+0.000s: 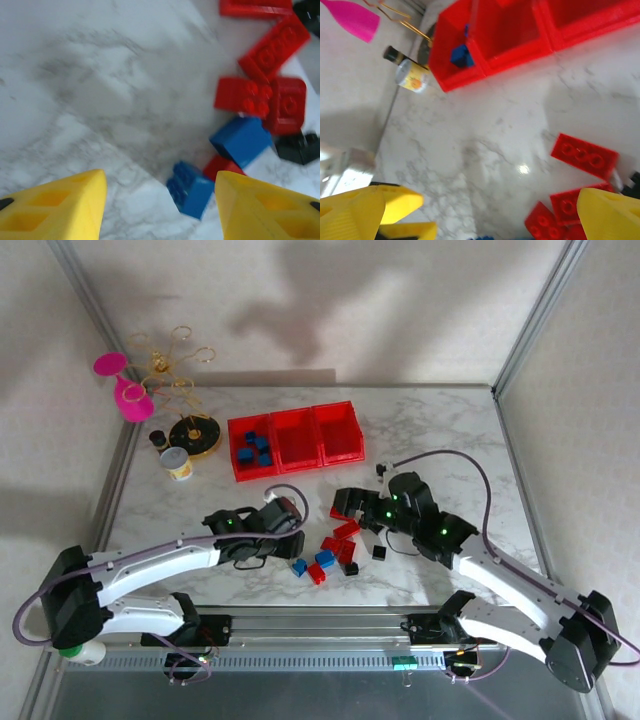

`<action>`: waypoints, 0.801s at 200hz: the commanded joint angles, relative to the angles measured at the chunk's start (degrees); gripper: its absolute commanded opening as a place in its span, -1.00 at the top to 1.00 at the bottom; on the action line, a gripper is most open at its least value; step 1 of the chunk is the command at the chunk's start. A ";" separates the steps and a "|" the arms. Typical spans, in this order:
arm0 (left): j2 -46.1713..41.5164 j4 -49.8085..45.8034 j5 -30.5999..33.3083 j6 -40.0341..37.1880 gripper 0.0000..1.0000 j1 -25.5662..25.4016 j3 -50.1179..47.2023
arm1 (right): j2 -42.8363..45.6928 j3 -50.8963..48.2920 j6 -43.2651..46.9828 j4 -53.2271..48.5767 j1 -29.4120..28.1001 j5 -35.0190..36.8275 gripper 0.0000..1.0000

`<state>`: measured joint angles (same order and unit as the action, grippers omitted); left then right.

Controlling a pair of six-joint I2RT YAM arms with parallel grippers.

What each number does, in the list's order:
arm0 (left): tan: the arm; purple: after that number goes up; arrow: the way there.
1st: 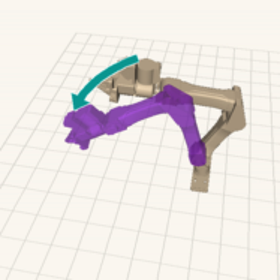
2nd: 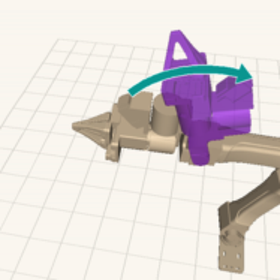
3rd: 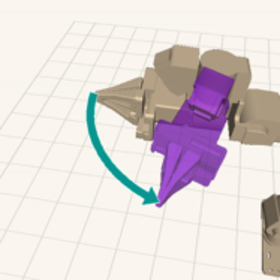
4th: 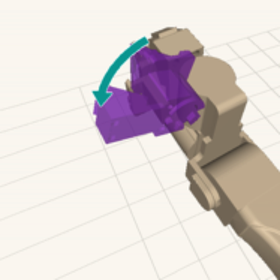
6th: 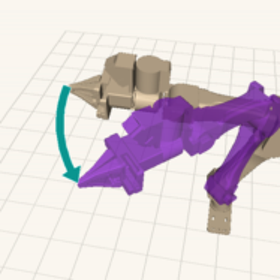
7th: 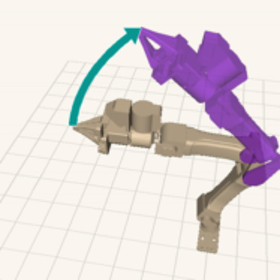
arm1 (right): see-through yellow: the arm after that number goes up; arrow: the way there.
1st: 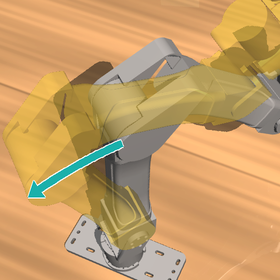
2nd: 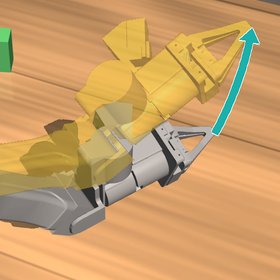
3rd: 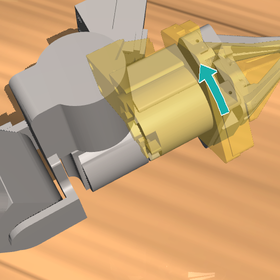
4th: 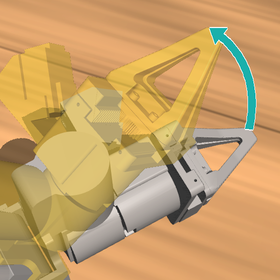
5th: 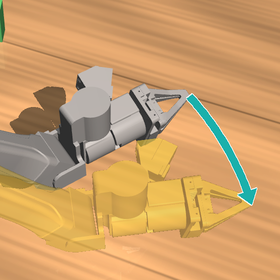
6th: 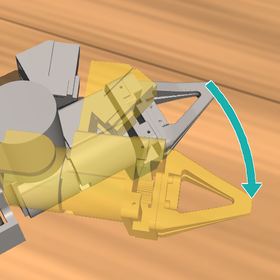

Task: Sort the legos into containers by color
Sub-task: Pick up the lego from the middle-left of the table.

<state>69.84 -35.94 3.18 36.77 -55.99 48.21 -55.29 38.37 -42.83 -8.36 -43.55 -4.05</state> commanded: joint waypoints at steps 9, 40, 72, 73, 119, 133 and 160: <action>-0.49 0.91 -0.76 1.55 -0.18 -4.89 -1.25 | 3.95 -3.82 0.11 -4.60 -0.32 2.53 -0.98; 2.26 1.85 -0.42 1.16 -0.19 -8.51 -1.48 | 7.55 -7.41 -0.81 -5.35 -0.33 2.99 -0.98; 6.90 0.97 3.01 0.67 -0.11 -10.17 0.28 | 9.26 -9.18 -1.21 -5.21 -0.32 3.61 -0.98; 7.03 0.97 3.04 0.67 -0.11 -10.18 0.30 | 9.29 -9.23 -1.20 -5.19 -0.36 3.66 -0.97; 12.19 1.98 4.96 -0.28 0.11 -10.02 0.32 | 8.12 -9.20 -0.78 -4.75 -0.23 3.73 -0.98; 12.51 2.87 4.95 -0.47 0.16 -9.93 0.07 | 7.78 -9.19 -0.67 -4.65 -0.24 3.76 -0.98; 12.84 4.70 4.49 -0.47 0.27 -9.43 -1.03 | 7.56 -9.44 -0.50 -4.31 -0.24 3.79 -0.98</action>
<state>82.32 -33.15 6.00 37.06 -65.89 47.27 -47.57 29.56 -43.29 -13.15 -43.55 -1.23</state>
